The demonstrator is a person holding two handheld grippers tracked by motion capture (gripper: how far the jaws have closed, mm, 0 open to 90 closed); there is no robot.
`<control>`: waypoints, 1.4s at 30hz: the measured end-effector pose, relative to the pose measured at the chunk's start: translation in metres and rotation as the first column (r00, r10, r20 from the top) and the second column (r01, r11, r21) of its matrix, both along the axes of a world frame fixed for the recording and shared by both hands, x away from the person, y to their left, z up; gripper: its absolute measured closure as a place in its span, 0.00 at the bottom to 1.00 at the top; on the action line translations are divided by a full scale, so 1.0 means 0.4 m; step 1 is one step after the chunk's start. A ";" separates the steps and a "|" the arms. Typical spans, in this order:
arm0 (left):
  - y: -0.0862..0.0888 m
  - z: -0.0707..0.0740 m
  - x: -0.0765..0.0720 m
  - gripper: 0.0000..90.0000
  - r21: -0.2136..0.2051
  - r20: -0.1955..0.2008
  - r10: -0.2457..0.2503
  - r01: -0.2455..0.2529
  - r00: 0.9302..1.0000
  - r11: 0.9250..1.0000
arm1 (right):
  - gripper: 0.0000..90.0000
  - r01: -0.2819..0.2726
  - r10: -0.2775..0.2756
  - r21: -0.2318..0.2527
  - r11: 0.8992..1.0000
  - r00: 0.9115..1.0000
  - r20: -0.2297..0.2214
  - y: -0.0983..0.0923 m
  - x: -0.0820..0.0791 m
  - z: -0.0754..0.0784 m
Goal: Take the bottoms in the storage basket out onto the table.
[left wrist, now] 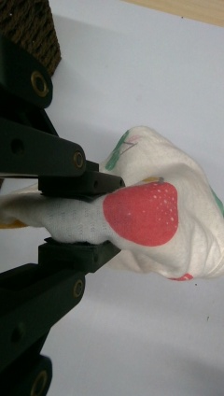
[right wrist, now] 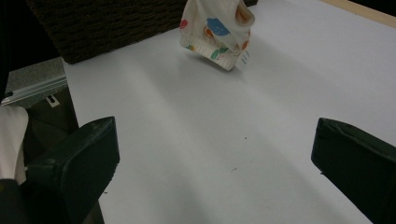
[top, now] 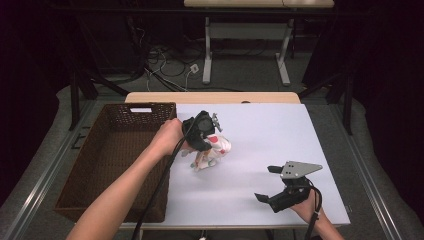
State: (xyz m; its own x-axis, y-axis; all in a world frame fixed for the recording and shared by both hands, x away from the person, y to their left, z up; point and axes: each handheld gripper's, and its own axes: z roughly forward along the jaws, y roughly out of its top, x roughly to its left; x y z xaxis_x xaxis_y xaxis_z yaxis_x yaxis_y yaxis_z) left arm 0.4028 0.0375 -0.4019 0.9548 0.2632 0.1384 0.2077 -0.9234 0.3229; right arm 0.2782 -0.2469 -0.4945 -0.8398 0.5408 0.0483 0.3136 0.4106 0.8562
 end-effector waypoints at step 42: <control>-0.015 -0.101 0.001 0.80 -0.063 -0.058 0.126 -0.130 0.990 0.990 | 0.01 0.002 -0.002 -0.006 1.000 1.000 -0.004 -0.001 0.000 0.001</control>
State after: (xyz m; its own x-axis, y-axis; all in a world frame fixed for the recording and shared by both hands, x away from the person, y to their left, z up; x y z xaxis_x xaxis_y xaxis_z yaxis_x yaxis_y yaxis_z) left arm 0.4032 0.0314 -0.4425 0.9182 0.3906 0.0656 0.3417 -0.8649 0.3677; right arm 0.2781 -0.2474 -0.4942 -0.8384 0.5429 0.0486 0.3182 0.4151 0.8523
